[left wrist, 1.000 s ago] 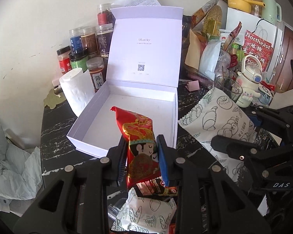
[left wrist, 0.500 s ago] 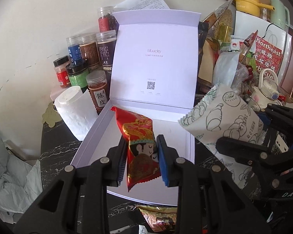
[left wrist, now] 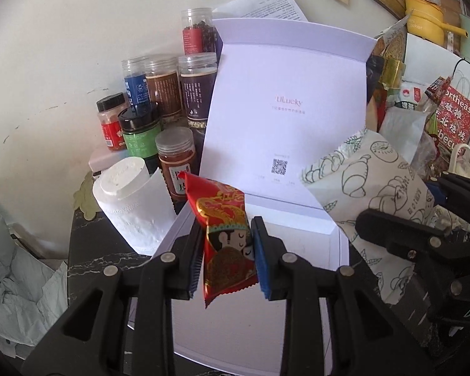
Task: Organize objects
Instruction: 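Carry the red candy packet and pastry bag toward the white box with both tools, then lower both packets into the white box and open both grippers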
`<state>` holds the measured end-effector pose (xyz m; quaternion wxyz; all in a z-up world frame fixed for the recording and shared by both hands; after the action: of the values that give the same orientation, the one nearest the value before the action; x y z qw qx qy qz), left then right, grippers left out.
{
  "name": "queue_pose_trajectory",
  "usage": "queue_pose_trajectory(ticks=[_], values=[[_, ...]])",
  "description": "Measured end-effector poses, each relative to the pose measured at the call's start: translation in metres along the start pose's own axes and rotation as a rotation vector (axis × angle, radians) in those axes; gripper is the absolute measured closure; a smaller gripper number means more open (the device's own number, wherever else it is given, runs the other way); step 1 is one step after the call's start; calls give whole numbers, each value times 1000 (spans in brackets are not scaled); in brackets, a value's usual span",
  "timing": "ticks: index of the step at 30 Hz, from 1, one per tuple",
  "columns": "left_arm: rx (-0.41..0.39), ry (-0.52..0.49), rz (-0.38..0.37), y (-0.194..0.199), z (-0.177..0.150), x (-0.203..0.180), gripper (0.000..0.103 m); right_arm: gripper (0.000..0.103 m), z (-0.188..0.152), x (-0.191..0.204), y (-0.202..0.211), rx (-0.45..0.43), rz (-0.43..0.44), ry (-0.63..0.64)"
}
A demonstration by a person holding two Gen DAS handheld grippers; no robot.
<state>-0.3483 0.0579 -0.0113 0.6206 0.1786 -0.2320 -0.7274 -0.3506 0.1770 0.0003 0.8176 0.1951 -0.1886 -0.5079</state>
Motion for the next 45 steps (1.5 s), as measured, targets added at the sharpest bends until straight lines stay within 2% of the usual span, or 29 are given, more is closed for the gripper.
queue_pose_trajectory(ticks=[4,9,11,18,21,24,33,45], values=[[-20,-22,17,-10,11,2,75,47,8,-3,-13,7,16,-5],[-24,1,21,-30,10,12,75,47,10,-7,-32,13,33,-24],[9,-4,23,-46,3,15,75,47,9,-8,-41,7,46,-24],[80,-8,23,-85,-15,22,76,47,-13,-12,-74,100,51,-32],[113,-4,-24,-96,-23,17,75,47,-20,-14,-83,125,47,-42],[141,-25,-7,-106,-31,15,75,47,-27,-17,-92,152,40,-49],[191,-37,0,-118,-44,15,75,47,-46,-21,-113,230,55,-93],[180,-63,38,-125,-46,16,75,46,-63,-12,-129,293,58,-80]])
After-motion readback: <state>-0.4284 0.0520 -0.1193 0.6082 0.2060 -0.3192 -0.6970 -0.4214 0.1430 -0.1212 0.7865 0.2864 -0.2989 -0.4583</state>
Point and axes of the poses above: each gripper's, at about its wrist camera, not at the fingertips, and y roughly against the way its jaws point, x to its left, z to its top, the point moved 9 cm from there along -y, roughly the way its jaws point, and after that the axes turned 6 degrees about -x, right-handed, at the moved point
